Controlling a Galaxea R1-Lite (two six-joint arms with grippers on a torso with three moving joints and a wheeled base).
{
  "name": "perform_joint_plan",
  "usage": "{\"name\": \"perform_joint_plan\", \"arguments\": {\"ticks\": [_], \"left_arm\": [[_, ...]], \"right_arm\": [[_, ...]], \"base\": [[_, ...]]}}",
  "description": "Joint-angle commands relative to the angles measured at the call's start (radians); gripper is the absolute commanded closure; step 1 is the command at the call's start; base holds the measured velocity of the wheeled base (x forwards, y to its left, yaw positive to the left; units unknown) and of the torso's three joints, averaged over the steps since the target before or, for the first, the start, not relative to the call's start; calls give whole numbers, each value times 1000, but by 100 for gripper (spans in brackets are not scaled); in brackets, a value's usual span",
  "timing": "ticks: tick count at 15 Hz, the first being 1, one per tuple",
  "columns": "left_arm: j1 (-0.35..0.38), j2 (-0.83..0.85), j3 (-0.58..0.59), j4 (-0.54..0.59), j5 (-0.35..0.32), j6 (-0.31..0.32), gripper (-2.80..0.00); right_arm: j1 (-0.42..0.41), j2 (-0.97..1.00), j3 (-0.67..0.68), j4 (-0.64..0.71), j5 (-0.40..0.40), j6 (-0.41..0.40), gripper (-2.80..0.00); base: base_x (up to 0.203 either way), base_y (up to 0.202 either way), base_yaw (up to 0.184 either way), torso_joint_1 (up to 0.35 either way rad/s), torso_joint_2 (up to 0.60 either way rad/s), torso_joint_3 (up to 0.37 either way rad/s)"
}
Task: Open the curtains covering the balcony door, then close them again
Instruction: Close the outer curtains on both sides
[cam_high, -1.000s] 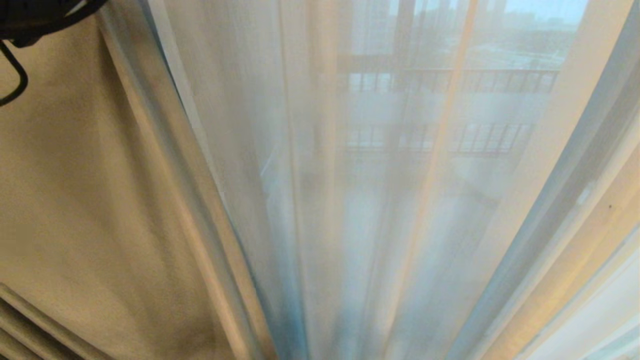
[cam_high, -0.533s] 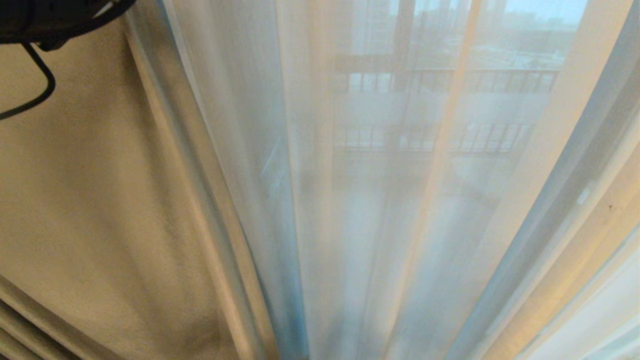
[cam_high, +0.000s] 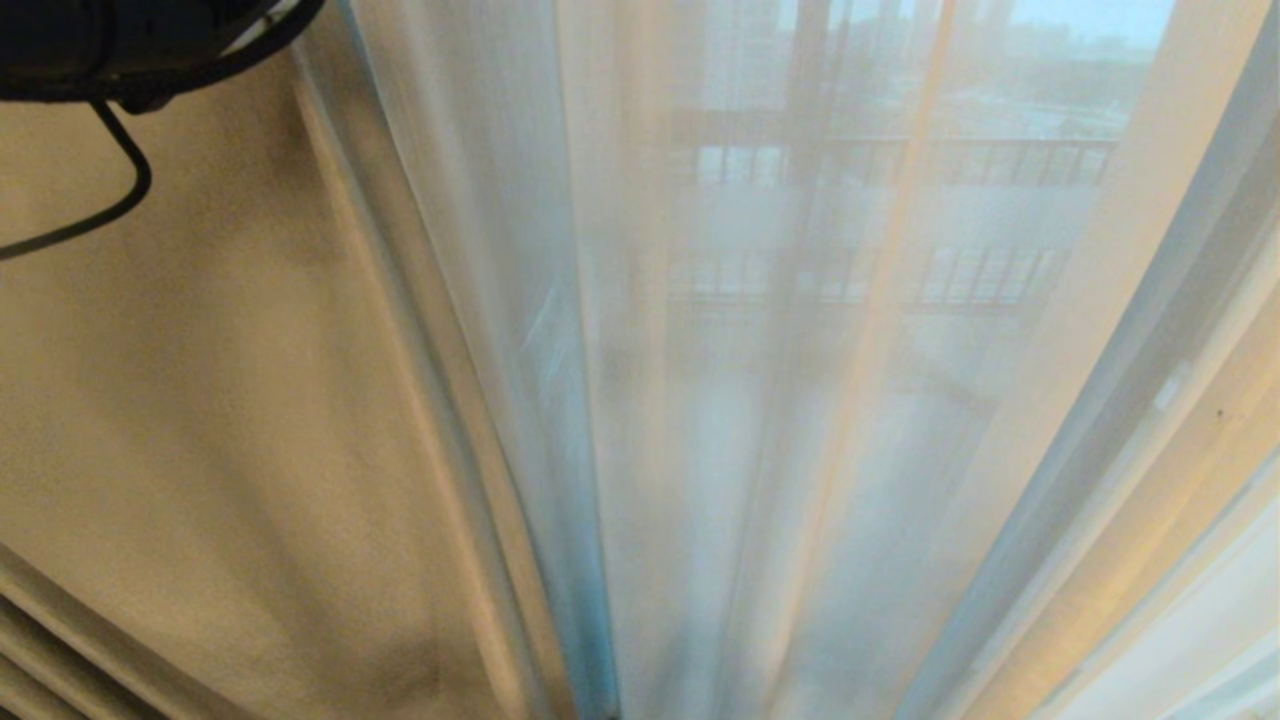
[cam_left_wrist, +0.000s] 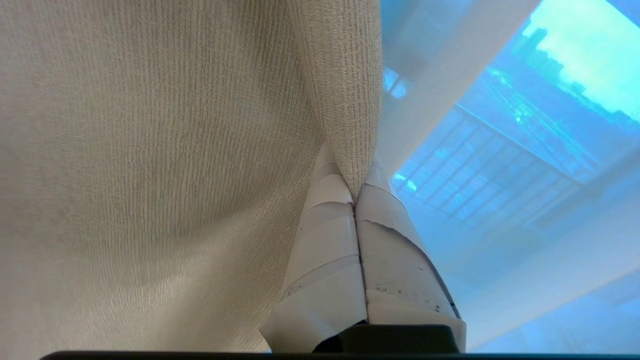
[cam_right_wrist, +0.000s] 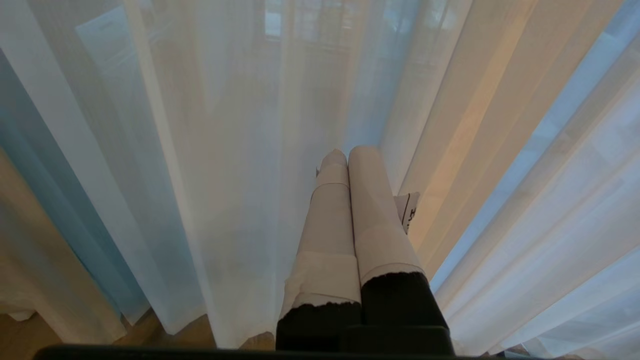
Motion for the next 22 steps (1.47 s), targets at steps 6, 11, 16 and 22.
{"name": "perform_joint_plan", "arguments": {"ticks": [6, 11, 16, 22], "left_arm": [[-52, 30, -1, 0, 20, -23, 0], [-89, 41, 0, 0, 39, -24, 0], [-139, 51, -1, 0, 73, -45, 0], [-181, 72, -1, -3, 84, -46, 0]], "right_arm": [[0, 1, 0, 0, 1, -1, 0], [0, 1, 0, 1, 1, -1, 0], [0, 1, 0, 0, 1, -1, 0], [0, 1, 0, 0, 1, -1, 0]], "base": [[0, 0, 0, 0, 0, 0], [0, 0, 0, 0, 0, 0], [0, 0, 0, 0, 0, 0], [0, 0, 0, 0, 0, 0]]}}
